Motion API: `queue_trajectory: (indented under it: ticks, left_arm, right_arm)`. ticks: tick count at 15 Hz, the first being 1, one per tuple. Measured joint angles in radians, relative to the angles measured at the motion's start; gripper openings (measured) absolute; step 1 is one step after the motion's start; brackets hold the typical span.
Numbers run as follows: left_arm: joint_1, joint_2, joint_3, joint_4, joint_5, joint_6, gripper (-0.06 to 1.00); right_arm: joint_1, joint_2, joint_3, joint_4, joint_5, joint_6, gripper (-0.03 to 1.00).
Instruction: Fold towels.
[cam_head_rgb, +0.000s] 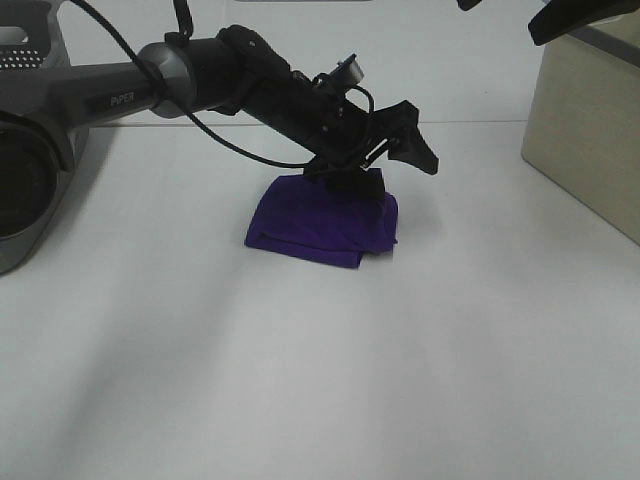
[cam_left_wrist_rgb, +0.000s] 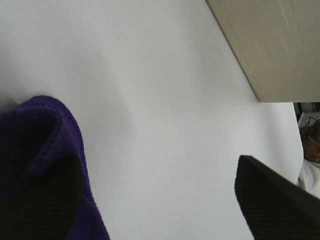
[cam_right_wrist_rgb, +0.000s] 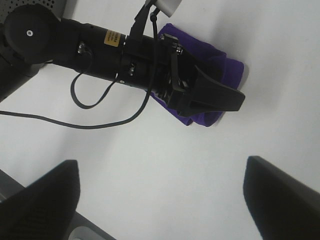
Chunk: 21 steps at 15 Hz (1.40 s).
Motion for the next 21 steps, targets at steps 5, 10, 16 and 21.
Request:
queue_trajectory:
  ticks: [5, 10, 16, 21]
  left_arm:
    - [-0.055, 0.046, 0.0, -0.022, -0.184, 0.087, 0.77]
    - [-0.052, 0.013, 0.0, -0.027, -0.213, 0.141, 0.77]
    - [0.044, -0.209, -0.036, 0.349, 0.071, 0.091, 0.77]
    - [0.165, -0.387, -0.036, 0.759, 0.346, -0.205, 0.77]
  right_arm:
    - [0.0, 0.0, 0.0, 0.015, 0.0, 0.0, 0.86]
    - [0.0, 0.0, 0.0, 0.016, 0.0, 0.0, 0.86]
    - [0.0, -0.047, 0.0, -0.026, 0.001, 0.001, 0.86]
    - [0.0, -0.109, 0.0, -0.222, 0.002, 0.138, 0.86]
